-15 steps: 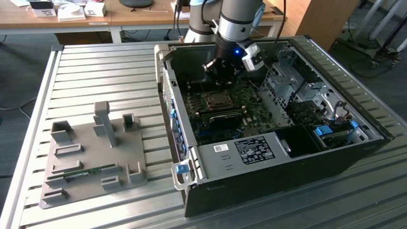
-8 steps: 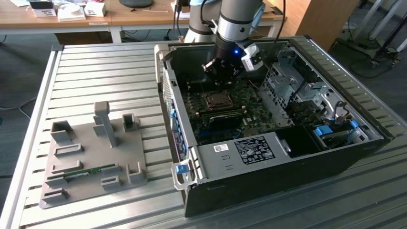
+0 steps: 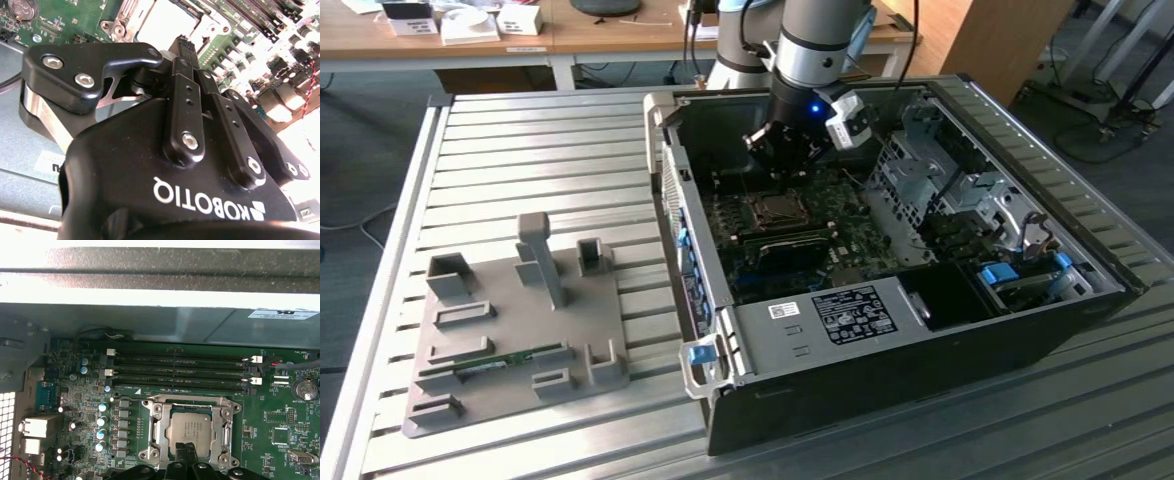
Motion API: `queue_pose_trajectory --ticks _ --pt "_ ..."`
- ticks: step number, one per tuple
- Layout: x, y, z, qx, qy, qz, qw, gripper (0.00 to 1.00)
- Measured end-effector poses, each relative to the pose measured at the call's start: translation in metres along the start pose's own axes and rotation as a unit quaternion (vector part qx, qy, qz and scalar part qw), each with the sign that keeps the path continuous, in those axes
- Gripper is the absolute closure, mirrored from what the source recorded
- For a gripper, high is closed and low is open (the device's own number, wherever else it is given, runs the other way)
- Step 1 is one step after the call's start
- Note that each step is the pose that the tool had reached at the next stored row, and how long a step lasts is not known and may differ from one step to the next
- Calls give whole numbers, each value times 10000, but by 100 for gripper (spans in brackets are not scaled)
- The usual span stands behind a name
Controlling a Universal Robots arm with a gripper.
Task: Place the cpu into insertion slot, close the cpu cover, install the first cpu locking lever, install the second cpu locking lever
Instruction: 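Install the first cpu locking lever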
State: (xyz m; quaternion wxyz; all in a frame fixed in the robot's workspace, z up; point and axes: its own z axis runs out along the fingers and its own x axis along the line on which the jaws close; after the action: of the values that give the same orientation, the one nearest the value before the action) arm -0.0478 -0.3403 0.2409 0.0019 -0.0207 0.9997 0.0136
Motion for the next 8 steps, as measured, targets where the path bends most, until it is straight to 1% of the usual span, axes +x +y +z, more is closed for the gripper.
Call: queue_pose_trajectory --ticks 3,4,6,8 --pt "0 0 0 0 2 0 10000 89" --pt "1 0 0 0 10 1 10000 89" --pt "1 0 0 -1 39 1 10000 89" --pt "1 0 0 -1 44 2 10000 89"
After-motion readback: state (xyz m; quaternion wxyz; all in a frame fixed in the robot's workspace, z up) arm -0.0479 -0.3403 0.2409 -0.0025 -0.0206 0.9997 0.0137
